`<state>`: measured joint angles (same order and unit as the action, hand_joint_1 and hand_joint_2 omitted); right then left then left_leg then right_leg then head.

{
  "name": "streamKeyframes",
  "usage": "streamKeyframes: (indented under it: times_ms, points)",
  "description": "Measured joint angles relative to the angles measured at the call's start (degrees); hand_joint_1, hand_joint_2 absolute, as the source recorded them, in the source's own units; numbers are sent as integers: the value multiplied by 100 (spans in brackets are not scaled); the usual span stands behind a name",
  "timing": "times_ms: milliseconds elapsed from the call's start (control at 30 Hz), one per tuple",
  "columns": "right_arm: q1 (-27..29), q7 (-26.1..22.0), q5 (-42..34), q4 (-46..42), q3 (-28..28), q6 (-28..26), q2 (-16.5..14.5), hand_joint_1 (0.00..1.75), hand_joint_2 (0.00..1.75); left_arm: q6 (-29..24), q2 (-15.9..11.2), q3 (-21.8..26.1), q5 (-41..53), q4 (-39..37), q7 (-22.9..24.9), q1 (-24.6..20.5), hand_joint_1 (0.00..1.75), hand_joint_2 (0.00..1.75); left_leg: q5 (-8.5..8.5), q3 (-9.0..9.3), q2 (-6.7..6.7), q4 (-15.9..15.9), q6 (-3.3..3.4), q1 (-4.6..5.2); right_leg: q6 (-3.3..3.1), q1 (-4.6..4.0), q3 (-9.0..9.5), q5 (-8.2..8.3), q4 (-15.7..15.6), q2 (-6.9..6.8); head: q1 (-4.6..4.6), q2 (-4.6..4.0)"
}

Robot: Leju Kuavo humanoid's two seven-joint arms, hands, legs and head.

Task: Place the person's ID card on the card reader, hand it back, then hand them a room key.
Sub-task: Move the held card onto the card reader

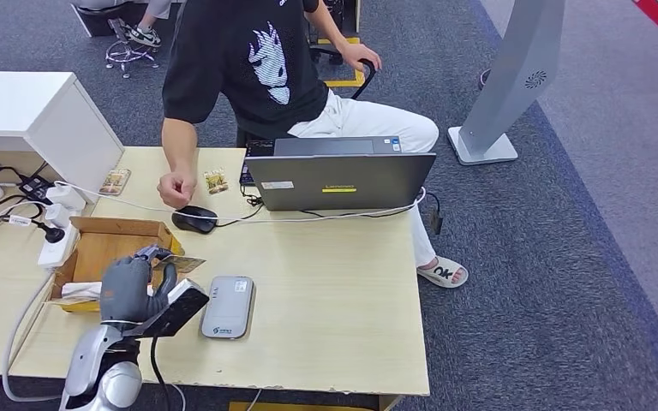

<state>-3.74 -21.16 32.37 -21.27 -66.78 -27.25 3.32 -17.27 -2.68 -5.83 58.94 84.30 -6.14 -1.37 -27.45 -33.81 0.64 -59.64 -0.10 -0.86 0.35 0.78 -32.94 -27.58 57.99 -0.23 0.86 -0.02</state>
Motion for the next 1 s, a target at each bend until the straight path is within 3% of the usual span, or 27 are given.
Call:
streamKeyframes:
  times_ms: [400,1000]
  points:
    - [-21,-15,64,1,-138,91,0,0,175,-19,128,-225,256,-946,11,-157,175,175,0,-1,-1,0,0,0,0,0,0,0,0,-2,1,0]
    - [-25,-25,77,1,-175,96,0,0,175,-28,130,-324,351,-1265,9,-287,175,175,0,-1,-1,0,1,0,0,0,1,0,0,-2,1,0]
